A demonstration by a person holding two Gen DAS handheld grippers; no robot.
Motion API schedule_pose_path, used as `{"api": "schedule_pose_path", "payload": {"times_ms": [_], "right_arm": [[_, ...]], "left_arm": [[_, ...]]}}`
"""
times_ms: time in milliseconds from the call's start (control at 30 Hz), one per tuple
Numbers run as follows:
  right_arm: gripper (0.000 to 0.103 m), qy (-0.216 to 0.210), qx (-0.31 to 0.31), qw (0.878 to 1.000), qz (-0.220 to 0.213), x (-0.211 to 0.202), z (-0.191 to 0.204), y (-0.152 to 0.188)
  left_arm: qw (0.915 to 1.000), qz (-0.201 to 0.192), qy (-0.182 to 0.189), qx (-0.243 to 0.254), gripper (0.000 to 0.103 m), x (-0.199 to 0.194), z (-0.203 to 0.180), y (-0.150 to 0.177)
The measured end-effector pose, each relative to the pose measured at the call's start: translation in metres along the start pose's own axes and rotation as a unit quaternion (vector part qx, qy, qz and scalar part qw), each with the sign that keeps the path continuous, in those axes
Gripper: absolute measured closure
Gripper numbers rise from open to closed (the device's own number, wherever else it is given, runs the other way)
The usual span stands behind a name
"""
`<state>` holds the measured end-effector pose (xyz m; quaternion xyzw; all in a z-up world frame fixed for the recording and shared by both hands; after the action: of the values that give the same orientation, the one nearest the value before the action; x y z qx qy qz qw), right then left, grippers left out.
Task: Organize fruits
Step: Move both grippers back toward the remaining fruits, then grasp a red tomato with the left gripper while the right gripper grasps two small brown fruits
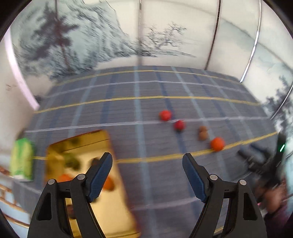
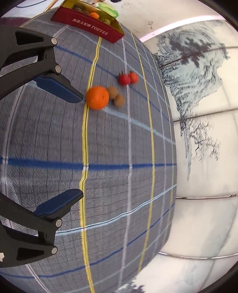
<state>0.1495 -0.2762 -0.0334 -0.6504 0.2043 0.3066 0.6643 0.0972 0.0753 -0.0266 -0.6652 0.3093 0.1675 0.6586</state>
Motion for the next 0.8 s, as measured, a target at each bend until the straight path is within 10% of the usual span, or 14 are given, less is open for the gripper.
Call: {"api": "schedule_pose_path", "payload": {"times_ms": [267,800], "right_arm": [[0.010,-0.040,0.023,0.999,-0.006,0.005,-0.007,0.003],[0.009,-0.101,-0.001,0.994,-0.031,0.001,0.012,-0.005]], "left_arm": [[0.9990,0.031,-0.019,-0.025,0.025,0.106,-0.016,-0.054],[0.9910,0.126,-0.033,-0.031,0.032,0.220,-0.008,-0.021]]}}
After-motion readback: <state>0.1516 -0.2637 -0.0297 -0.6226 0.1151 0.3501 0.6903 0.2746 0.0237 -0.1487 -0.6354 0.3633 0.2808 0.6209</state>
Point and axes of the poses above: each gripper's, at about its wrist camera, not at the fingertips, and x roughly the way its jaws point, z to its left, y to its underside, the point moved 10 cm from there along x, roughly the way its jaws point, and after that the axes turned 13 degrees about -z, right-handed, at the moved point
